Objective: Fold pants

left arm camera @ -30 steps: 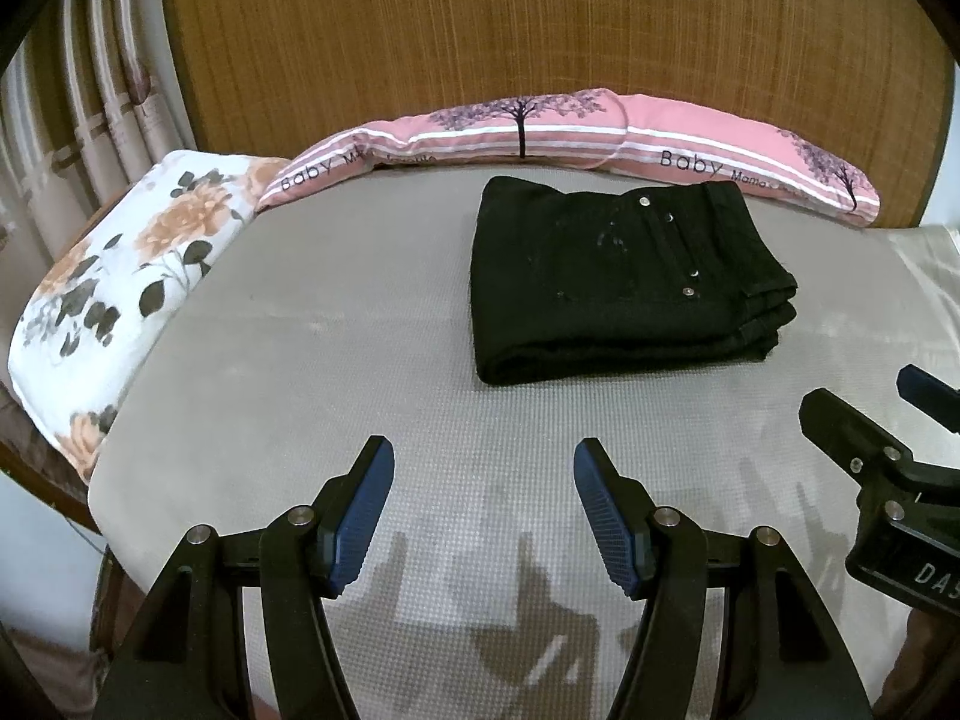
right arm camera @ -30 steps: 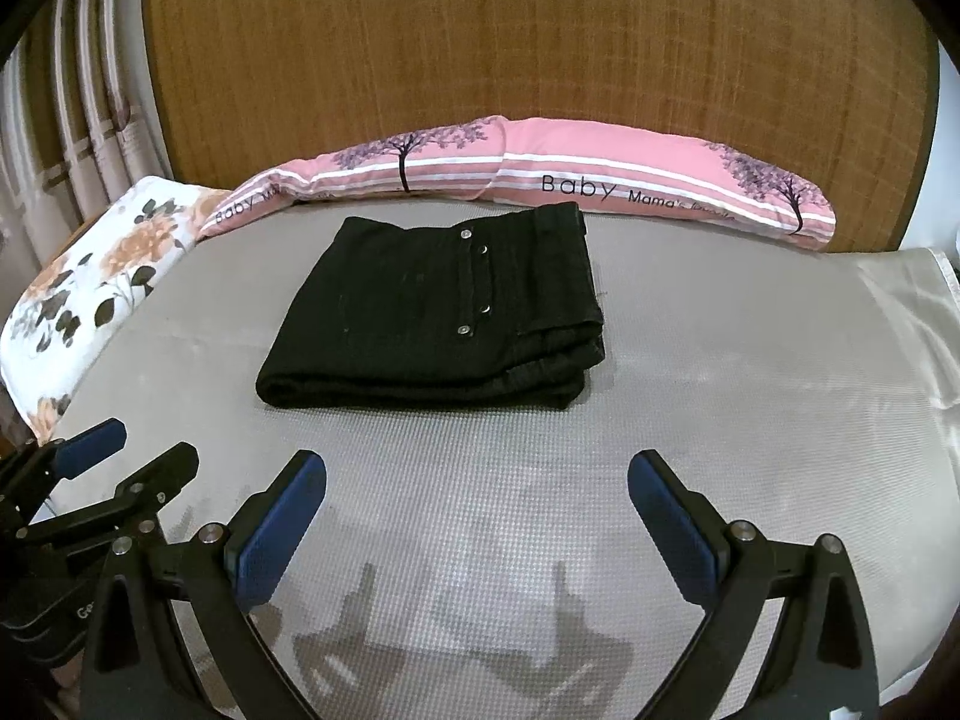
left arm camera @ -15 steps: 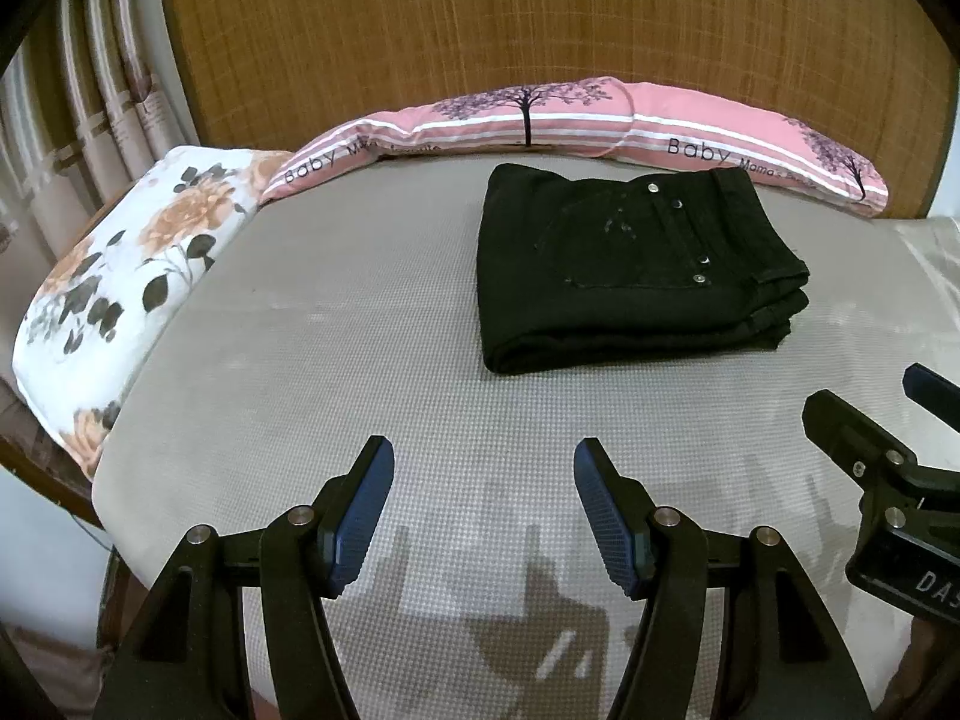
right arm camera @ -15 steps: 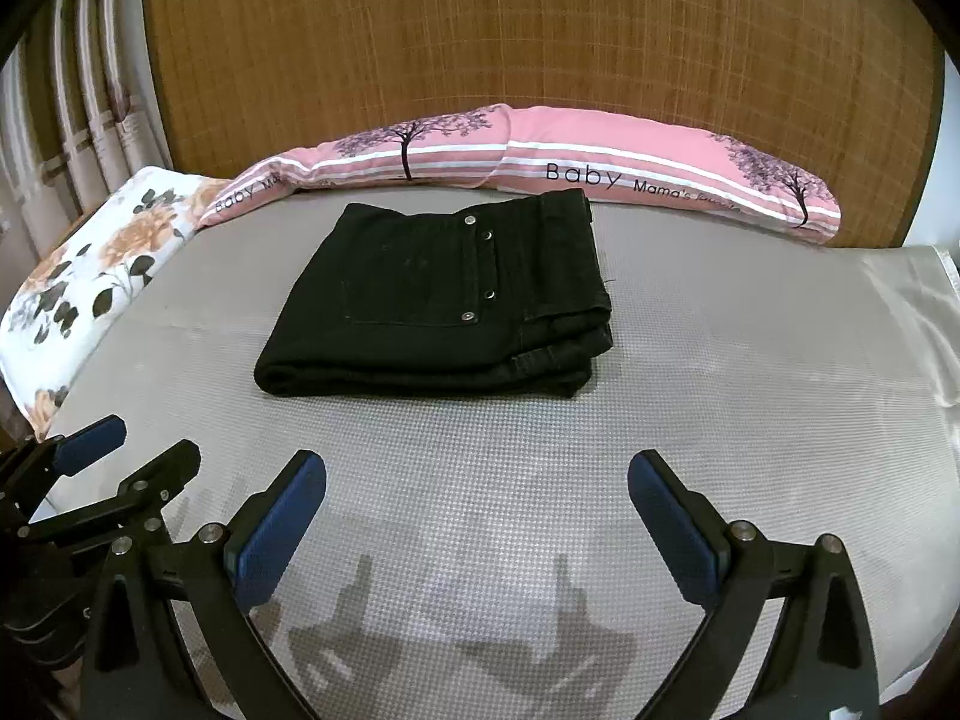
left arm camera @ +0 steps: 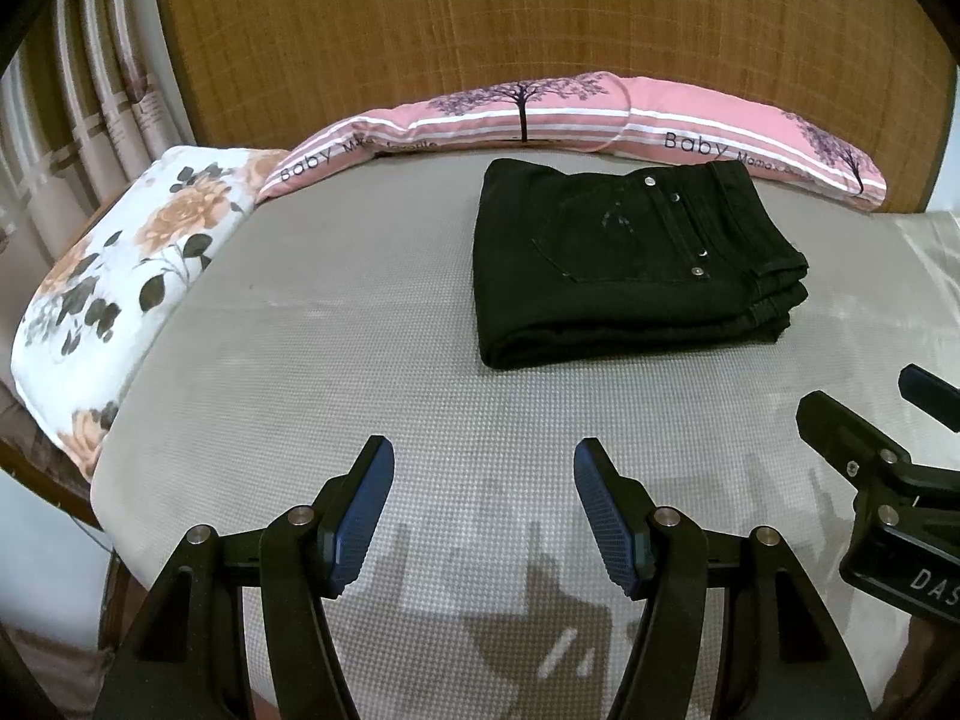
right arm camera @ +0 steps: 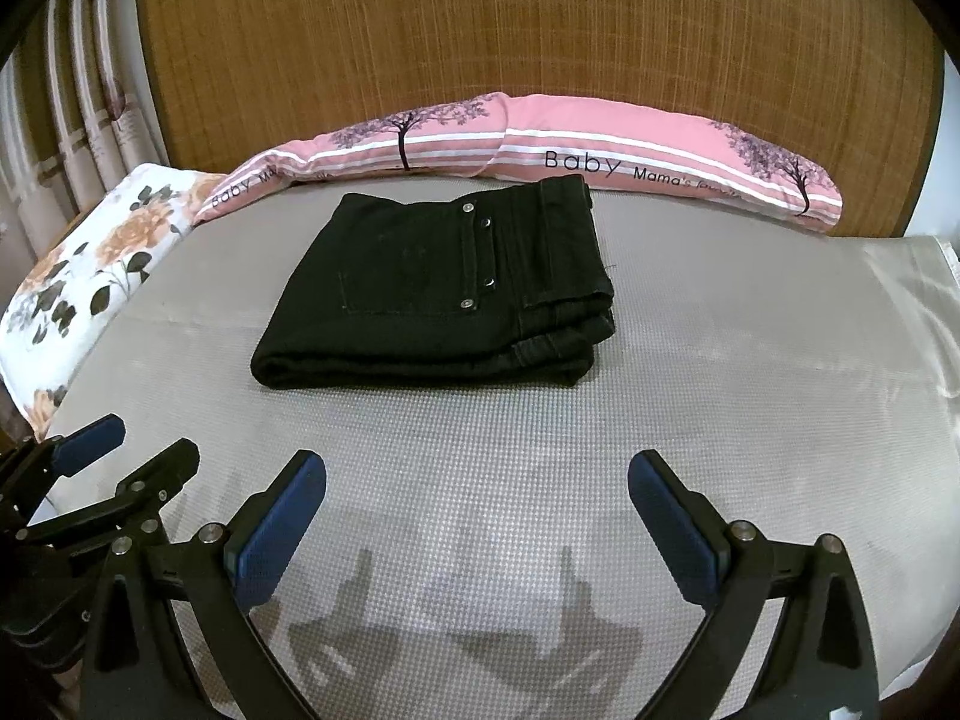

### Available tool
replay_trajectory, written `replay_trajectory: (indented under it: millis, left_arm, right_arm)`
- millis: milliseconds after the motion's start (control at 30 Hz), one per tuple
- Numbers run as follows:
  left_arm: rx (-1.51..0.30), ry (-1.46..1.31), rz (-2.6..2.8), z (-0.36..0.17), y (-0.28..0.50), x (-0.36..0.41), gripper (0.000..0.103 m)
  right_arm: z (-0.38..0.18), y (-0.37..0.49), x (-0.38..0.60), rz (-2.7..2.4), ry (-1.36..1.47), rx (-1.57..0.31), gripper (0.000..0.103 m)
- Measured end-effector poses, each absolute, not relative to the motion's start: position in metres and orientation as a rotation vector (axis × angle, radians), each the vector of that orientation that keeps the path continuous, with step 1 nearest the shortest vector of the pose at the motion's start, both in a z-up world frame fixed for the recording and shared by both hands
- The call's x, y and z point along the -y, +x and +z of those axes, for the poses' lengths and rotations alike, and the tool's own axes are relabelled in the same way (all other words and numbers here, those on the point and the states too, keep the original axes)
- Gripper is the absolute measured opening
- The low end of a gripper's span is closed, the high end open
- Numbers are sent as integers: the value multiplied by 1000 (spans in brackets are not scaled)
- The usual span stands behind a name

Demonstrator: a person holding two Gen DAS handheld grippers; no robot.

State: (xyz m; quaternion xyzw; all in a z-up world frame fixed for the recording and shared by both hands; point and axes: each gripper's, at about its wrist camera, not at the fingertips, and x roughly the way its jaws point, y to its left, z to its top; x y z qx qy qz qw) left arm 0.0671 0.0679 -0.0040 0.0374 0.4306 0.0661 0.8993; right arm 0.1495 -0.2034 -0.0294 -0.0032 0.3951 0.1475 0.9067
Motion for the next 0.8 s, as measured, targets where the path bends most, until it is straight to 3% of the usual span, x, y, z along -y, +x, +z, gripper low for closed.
replay_trajectory:
  millis: [800]
  left_arm:
    - [-907, 80, 118, -8, 70, -66, 63]
  right_arm:
    - [-31, 150, 204, 306, 6, -828, 100]
